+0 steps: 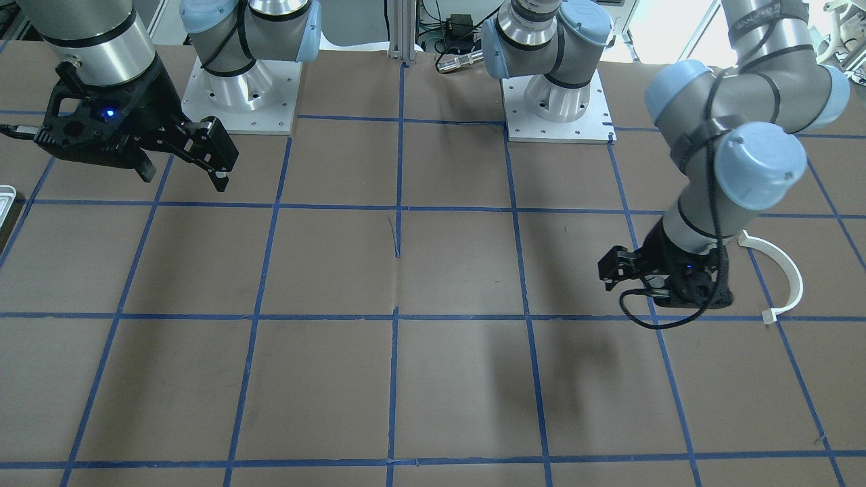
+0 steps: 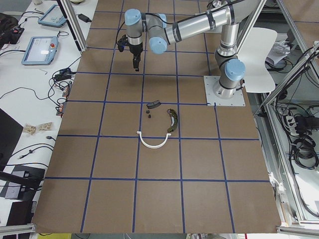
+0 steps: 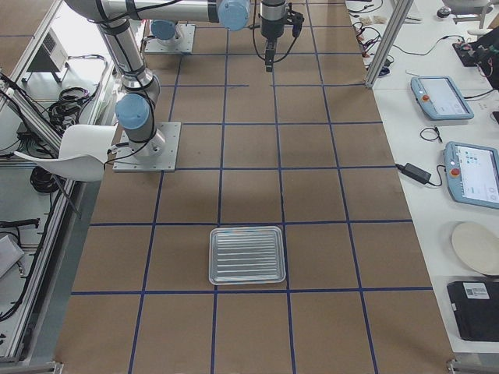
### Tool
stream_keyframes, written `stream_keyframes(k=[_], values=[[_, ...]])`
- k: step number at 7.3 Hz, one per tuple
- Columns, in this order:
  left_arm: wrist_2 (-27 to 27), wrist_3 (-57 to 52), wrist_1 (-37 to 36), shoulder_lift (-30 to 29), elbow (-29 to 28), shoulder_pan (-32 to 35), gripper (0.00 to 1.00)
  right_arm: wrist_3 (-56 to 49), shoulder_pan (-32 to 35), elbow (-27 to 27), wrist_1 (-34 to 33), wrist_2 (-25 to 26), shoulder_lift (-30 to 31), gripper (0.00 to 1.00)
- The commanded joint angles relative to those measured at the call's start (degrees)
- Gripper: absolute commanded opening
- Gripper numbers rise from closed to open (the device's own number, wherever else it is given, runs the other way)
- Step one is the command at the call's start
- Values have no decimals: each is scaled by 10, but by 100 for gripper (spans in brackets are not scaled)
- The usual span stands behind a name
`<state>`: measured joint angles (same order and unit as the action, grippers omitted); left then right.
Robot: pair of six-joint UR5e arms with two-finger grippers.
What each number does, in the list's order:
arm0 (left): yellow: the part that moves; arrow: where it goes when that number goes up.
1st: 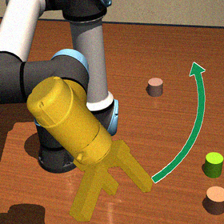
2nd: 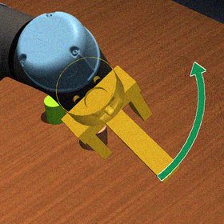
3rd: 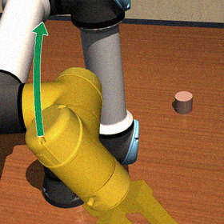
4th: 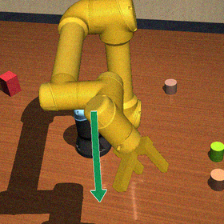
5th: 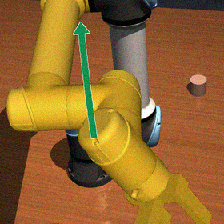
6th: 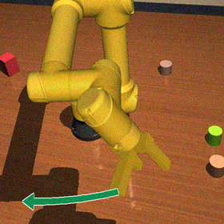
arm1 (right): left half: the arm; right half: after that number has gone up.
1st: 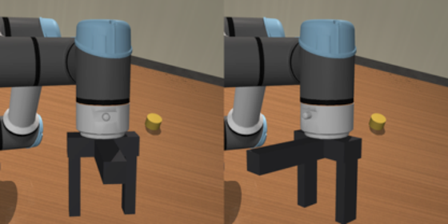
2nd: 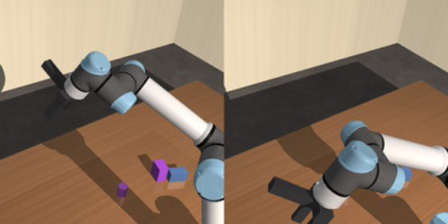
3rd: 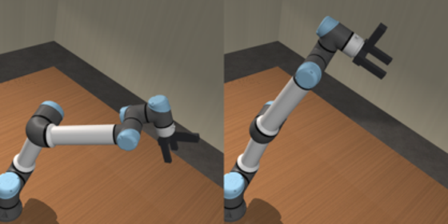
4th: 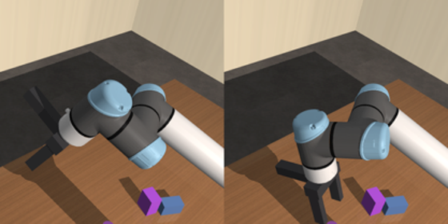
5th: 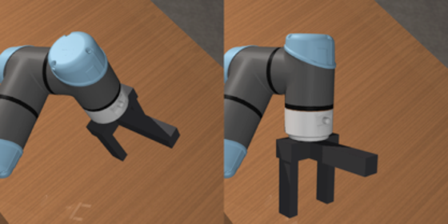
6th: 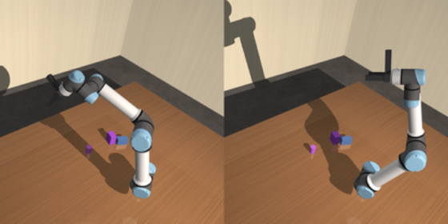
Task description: Place bearing gear from tray to pile
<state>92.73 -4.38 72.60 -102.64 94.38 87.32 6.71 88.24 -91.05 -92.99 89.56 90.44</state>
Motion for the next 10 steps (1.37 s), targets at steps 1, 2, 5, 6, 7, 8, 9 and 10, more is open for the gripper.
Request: stream_keyframes(k=[1,2,5,6,7,8,9,10], values=[[-35,96,122,8,-93,79,100,1,0,0,0,0,0,100],[-36,98,161,17,-125,80,100,0,0,0,0,0,0,100],[-25,89,249,89,-150,62,100,0,0,0,0,0,0,100],[-33,85,233,107,-117,38,100,0,0,0,0,0,0,100],[-35,81,199,107,-112,-13,100,0,0,0,0,0,0,100],[-31,87,205,116,-98,-18,100,0,0,1,0,0,0,100],[-29,88,202,128,-71,-15,100,0,0,0,0,0,0,100],[-29,91,197,136,-56,-15,100,0,0,0,0,0,0,100]])
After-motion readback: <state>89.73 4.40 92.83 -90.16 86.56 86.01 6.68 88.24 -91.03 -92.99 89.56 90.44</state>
